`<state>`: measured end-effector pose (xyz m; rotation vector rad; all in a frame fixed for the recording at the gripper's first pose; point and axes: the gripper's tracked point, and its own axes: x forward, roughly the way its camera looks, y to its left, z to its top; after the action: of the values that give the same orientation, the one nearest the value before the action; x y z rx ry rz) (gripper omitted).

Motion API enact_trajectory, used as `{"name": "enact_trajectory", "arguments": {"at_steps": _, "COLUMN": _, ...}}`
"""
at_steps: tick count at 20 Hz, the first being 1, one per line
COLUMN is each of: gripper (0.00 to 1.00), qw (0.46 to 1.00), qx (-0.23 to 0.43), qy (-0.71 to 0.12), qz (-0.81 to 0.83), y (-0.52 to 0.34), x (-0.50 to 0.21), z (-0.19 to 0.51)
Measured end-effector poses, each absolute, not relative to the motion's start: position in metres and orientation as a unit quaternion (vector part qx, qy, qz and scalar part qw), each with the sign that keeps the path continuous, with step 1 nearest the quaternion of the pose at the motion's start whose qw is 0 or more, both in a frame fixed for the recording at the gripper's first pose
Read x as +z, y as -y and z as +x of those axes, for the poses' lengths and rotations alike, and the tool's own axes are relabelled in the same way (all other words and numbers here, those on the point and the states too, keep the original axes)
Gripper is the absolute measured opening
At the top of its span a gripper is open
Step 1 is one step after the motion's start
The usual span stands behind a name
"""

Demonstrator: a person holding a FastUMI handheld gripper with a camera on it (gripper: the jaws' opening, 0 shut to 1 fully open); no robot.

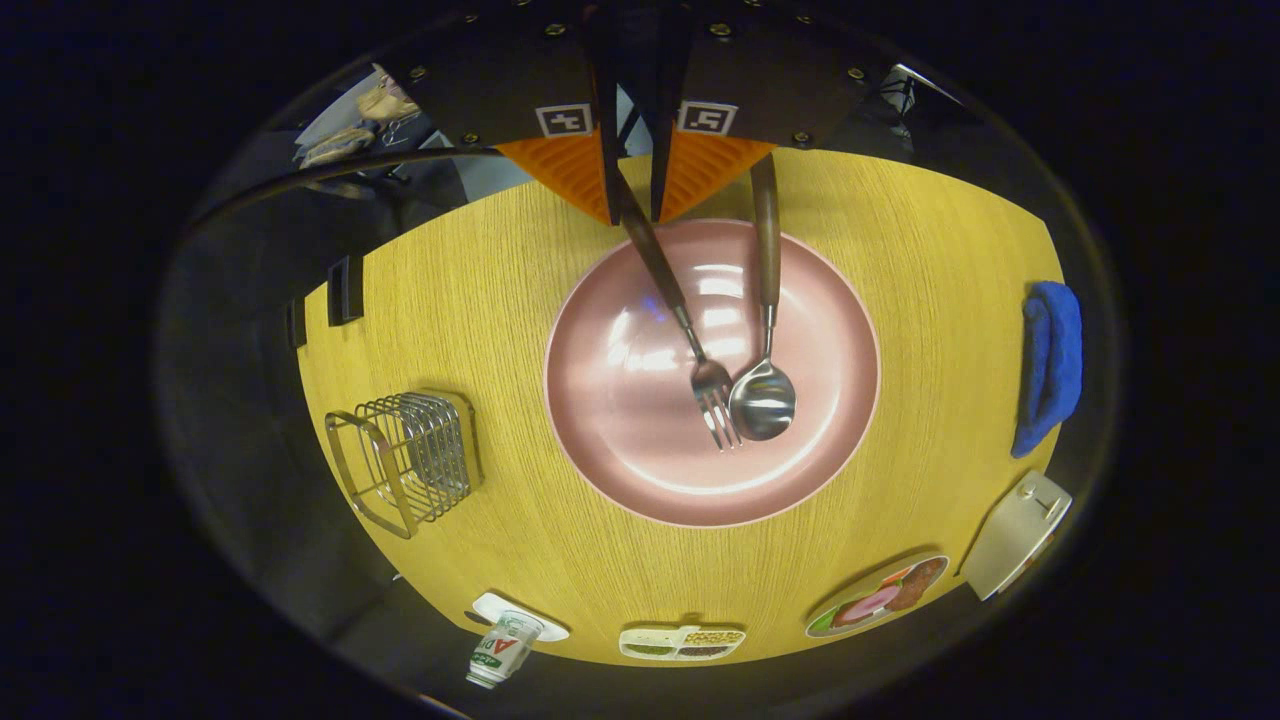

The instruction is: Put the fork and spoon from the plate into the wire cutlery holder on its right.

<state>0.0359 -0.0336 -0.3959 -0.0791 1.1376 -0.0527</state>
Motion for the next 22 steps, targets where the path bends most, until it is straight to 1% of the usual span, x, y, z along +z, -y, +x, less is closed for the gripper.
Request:
{"name": "enact_trajectory", "arguments": {"at_steps": 7, "gripper": 0.17, "qw": 0.833, "qx": -0.007, "qy": -0.548, "qz": -0.069, "y": 0.040, "x": -0.406, "z": 0.034}}
{"name": "enact_trajectory", "arguments": {"at_steps": 17, "gripper": 0.17, "qw": 0.838, "qx": 0.013, "qy": -0.538, "qz": -0.082, "y": 0.033, "x": -0.408, "z": 0.040}}
{"name": "enact_trajectory", "arguments": {"at_steps": 18, "gripper": 0.11, "qw": 0.838, "qx": 0.015, "qy": -0.539, "qz": -0.087, "y": 0.032, "x": -0.404, "z": 0.042}}
{"name": "enact_trajectory", "arguments": {"at_steps": 19, "gripper": 0.11, "qw": 0.839, "qx": 0.016, "qy": -0.536, "qz": -0.095, "y": 0.032, "x": -0.400, "z": 0.042}}
{"name": "enact_trajectory", "arguments": {"at_steps": 20, "gripper": 0.04, "qw": 0.840, "qx": 0.016, "qy": -0.533, "qz": -0.098, "y": 0.030, "x": -0.397, "z": 0.043}}
{"name": "enact_trajectory", "arguments": {"at_steps": 21, "gripper": 0.01, "qw": 0.844, "qx": 0.016, "qy": -0.527, "qz": -0.096, "y": 0.028, "x": -0.395, "z": 0.046}}
{"name": "enact_trajectory", "arguments": {"at_steps": 22, "gripper": 0.01, "qw": 0.847, "qx": 0.018, "qy": -0.524, "qz": -0.092, "y": 0.025, "x": -0.391, "z": 0.047}}
